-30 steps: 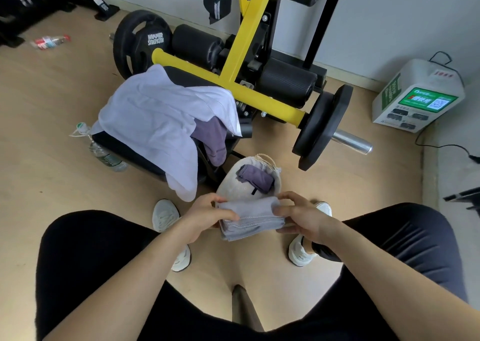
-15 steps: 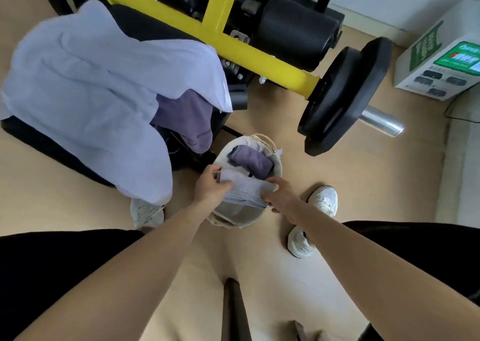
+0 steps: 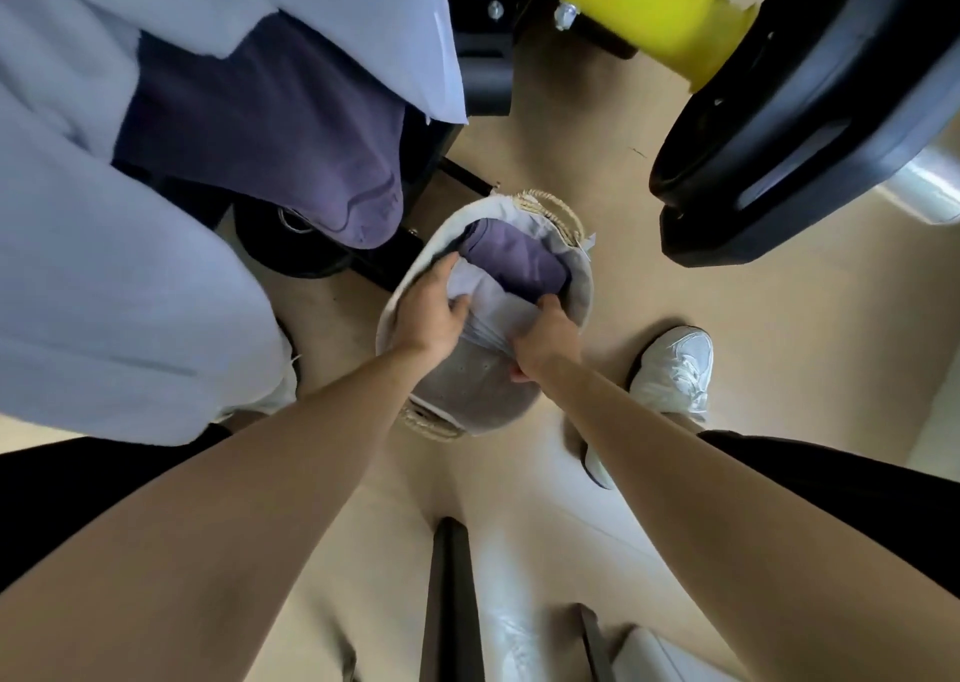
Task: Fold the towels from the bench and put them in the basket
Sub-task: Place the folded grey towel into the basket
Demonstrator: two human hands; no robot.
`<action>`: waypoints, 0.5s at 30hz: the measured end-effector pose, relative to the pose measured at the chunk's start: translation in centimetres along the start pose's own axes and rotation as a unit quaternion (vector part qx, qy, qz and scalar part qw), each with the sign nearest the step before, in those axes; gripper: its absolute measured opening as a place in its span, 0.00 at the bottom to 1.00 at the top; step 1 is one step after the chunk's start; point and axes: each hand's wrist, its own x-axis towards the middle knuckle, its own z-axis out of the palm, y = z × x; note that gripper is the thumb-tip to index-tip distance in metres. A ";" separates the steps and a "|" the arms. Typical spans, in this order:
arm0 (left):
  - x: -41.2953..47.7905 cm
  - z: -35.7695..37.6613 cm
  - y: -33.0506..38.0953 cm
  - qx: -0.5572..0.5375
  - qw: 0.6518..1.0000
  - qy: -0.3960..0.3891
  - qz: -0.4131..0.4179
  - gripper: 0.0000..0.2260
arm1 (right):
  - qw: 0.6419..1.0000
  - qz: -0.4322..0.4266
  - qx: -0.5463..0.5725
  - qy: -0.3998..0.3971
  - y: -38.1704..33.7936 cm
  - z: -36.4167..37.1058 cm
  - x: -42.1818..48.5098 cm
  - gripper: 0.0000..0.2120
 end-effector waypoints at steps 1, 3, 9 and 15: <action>0.1 0.2 -0.3 -0.003 1.000 0.000 -0.002 0.28 | 1.000 -0.020 -0.020 0.003 0.0 -0.1 -0.1 0.23; -0.1 0.6 -0.6 0.007 1.000 0.018 0.008 0.27 | 0.997 -0.058 -0.049 0.012 0.3 -0.3 -0.4 0.26; -3.3 1.8 0.2 0.135 0.970 0.120 0.163 0.20 | 0.940 -0.242 -0.166 0.173 2.4 -2.4 -2.1 0.26; -4.1 3.8 1.6 0.222 0.971 0.033 0.081 0.27 | 0.972 -0.179 -0.112 0.105 4.0 -3.4 -0.5 0.36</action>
